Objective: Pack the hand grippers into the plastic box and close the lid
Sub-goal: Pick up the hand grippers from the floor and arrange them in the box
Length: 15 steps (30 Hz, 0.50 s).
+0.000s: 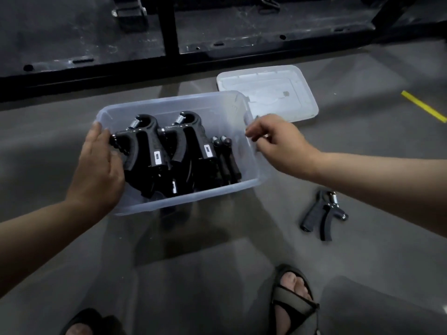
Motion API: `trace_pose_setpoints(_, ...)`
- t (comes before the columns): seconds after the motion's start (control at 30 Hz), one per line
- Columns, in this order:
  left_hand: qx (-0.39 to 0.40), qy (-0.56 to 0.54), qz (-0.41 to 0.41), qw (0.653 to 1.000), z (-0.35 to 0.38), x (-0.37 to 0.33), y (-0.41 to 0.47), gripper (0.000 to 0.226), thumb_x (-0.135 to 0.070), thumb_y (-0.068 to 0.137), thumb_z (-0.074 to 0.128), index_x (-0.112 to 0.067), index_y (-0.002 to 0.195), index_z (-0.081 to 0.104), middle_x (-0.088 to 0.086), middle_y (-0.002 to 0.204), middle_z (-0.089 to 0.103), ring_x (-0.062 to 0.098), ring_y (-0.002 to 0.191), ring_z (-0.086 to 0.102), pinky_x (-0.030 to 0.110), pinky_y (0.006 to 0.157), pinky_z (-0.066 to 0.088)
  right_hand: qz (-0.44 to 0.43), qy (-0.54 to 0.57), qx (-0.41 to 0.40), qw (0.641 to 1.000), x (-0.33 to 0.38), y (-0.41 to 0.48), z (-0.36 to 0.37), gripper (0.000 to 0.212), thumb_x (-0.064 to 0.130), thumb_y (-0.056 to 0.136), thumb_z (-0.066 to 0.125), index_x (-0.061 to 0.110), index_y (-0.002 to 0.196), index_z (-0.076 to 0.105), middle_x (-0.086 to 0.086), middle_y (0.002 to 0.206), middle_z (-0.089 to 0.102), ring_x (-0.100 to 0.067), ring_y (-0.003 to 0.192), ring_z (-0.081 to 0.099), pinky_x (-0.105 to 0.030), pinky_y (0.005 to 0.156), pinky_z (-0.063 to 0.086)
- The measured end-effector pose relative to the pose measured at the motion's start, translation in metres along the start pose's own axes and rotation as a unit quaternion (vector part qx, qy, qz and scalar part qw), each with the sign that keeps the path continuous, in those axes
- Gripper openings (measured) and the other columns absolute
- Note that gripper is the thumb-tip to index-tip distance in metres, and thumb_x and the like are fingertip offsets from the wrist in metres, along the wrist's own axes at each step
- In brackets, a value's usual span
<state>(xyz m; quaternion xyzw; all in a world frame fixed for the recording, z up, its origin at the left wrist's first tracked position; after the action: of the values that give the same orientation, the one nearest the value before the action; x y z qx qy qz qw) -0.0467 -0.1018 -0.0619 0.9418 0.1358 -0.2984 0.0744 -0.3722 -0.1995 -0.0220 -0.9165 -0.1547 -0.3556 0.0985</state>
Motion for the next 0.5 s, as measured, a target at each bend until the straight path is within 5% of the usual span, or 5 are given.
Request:
trace_pose_setpoints(0.1,-0.01,0.0,-0.01,1.0,0.0,0.004,0.004,0.042,-0.009,0.096,0.033,-0.008,0.138,0.037,0.027,0.151,0.026,0.039,0.14,0.023,0.039,0.117,0.017,0.068,-0.016,-0.079,0.994,-0.053,-0.017,-0.022,0.025,0.0,0.085,0.05,0.012,0.098,0.068,-0.003,0.103,0.061,-0.01,0.085,0.056,-0.015,0.078,0.042)
trace_pose_setpoints(0.2,0.007,0.023,-0.016,1.0,0.001,0.013,0.009,0.042,-0.01,0.085,0.034,-0.01,0.126,0.043,0.027,0.133,0.043,0.047,0.121,0.041,0.06,0.102,0.037,0.234,-0.066,-0.054,0.969,-0.138,-0.04,-0.022,0.027,0.007,0.085,0.055,0.012,0.108,0.067,-0.013,0.113,0.065,-0.024,0.097,0.06,-0.019,0.083,0.04)
trace_pose_setpoints(0.33,-0.013,0.048,-0.039,0.998,0.0,0.026,0.01,0.038,-0.02,0.097,0.036,-0.009,0.133,0.036,0.023,0.135,0.045,0.045,0.122,0.045,0.059,0.101,0.039,0.493,-0.154,0.052,0.855,-0.216,-0.111,-0.002,0.053,0.034,0.085,0.061,0.021,0.134,0.046,-0.022,0.136,0.037,-0.041,0.117,0.046,-0.038,0.103,0.042)
trace_pose_setpoints(0.43,0.009,0.064,-0.023,0.998,0.005,0.03,0.008,0.044,-0.025,0.088,0.03,-0.007,0.127,0.042,0.029,0.124,0.047,0.051,0.111,0.047,0.062,0.093,0.042,0.518,-0.13,0.08,0.841,-0.226,-0.131,0.021,0.068,0.041,0.086,0.066,0.03,0.144,0.032,-0.017,0.138,0.023,-0.042,0.116,0.045,-0.044,0.103,0.041)
trace_pose_setpoints(0.5,0.011,0.07,0.002,0.997,0.006,0.025,0.005,0.057,-0.025,0.082,0.027,-0.018,0.137,0.043,0.026,0.134,0.044,0.047,0.123,0.043,0.057,0.103,0.038,0.507,-0.128,0.057,0.851,-0.226,-0.129,0.026,0.068,0.032,0.086,0.066,0.029,0.144,0.031,-0.014,0.141,0.023,-0.042,0.12,0.043,-0.044,0.107,0.037)
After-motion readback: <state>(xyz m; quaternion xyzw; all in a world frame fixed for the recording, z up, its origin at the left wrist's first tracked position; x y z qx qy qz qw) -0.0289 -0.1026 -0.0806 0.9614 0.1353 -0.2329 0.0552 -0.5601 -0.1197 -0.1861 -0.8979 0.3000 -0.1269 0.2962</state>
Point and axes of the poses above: each hand's wrist, its own y-axis towards the middle knuckle, its own z-axis out of the palm, x = y × z, the point moved 6 cm from there along y, towards the middle knuckle
